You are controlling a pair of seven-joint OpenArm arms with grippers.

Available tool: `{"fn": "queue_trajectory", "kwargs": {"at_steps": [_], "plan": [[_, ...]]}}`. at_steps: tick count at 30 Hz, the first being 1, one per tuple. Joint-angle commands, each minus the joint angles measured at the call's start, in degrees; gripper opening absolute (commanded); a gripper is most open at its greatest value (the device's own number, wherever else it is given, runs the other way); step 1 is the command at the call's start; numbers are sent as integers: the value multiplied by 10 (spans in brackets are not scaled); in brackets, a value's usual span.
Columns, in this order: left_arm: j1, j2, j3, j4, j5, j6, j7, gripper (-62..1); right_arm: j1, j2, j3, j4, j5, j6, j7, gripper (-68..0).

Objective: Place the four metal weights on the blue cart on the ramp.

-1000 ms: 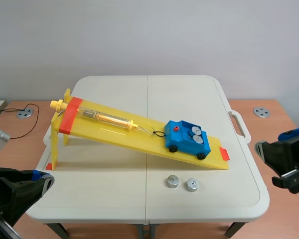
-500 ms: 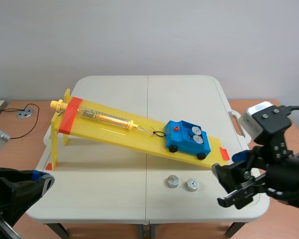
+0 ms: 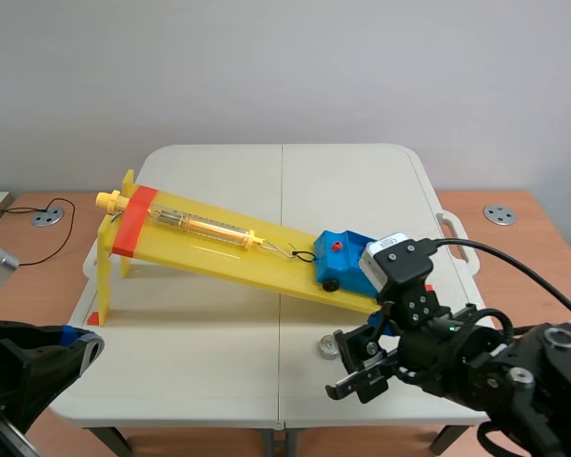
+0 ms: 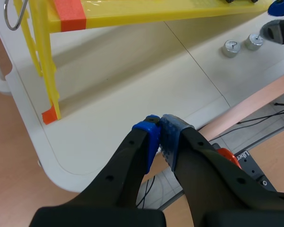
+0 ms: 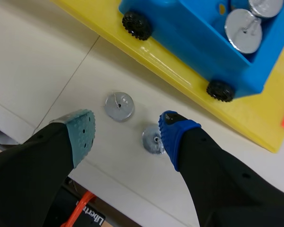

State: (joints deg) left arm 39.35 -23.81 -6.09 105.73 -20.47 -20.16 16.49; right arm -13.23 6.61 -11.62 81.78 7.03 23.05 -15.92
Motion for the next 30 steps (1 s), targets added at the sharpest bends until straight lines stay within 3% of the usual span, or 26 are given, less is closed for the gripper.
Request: {"fn": "queue_trajectory", "kwargs": {"at_steps": [1,12,19,30], "plan": [[-5,3,-10,40,-38,-8,-44,-571,46,-3,7,33,17,-23,85,-370],[-5,18,-10,40,-38,-8,-44,-571,94,-34,-31,-54,-17,-40,118,-387],[-5,22,-10,40,-38,-10,-44,-571,106,-35,-50,-87,-24,-45,136,-391],[-5,22,-10,40,-38,-10,-44,-571,106,-35,-61,-104,-30,-62,143,-502]]}}
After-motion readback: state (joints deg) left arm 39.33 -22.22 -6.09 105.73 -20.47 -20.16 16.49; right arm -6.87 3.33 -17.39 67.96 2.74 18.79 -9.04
